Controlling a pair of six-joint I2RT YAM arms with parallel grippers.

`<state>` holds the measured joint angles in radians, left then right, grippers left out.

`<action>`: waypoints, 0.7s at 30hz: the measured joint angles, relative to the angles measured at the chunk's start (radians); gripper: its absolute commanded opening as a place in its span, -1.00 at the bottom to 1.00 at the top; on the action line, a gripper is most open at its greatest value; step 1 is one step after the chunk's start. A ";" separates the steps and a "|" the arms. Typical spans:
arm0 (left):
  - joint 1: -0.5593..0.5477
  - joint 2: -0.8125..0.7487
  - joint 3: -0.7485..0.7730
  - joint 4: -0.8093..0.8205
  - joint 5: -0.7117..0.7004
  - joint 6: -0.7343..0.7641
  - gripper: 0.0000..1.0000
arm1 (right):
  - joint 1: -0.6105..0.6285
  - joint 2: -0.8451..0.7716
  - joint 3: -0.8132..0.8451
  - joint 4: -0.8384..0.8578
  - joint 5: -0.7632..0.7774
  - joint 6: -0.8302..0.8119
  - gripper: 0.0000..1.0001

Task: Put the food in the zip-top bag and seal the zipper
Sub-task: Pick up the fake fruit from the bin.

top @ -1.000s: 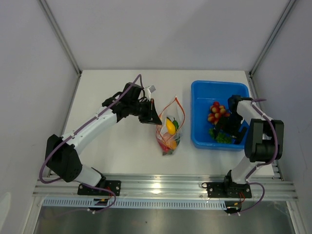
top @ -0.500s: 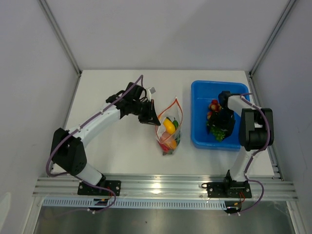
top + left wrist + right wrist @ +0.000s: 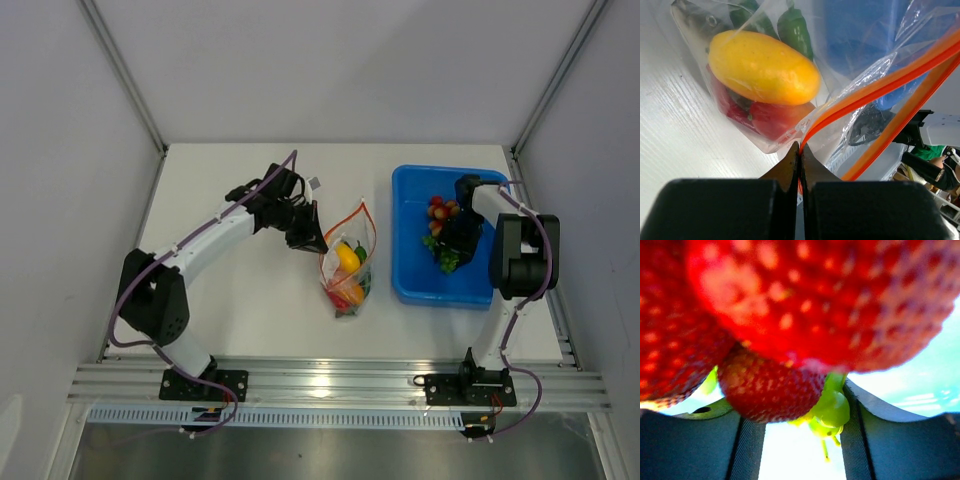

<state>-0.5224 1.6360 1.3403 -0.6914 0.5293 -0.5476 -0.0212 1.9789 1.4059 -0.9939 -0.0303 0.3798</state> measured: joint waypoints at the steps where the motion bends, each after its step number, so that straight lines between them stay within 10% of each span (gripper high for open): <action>1: 0.001 0.005 0.003 -0.003 0.000 0.000 -0.99 | 0.000 0.000 0.005 -0.004 -0.003 0.000 -0.48; 21: 0.003 0.016 0.010 0.002 0.048 0.018 -0.99 | 0.188 -0.353 0.169 -0.080 -0.142 -0.014 -0.70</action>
<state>-0.5194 1.6524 1.3506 -0.6891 0.5774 -0.5297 0.1669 1.6257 1.5753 -1.0740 -0.1726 0.3660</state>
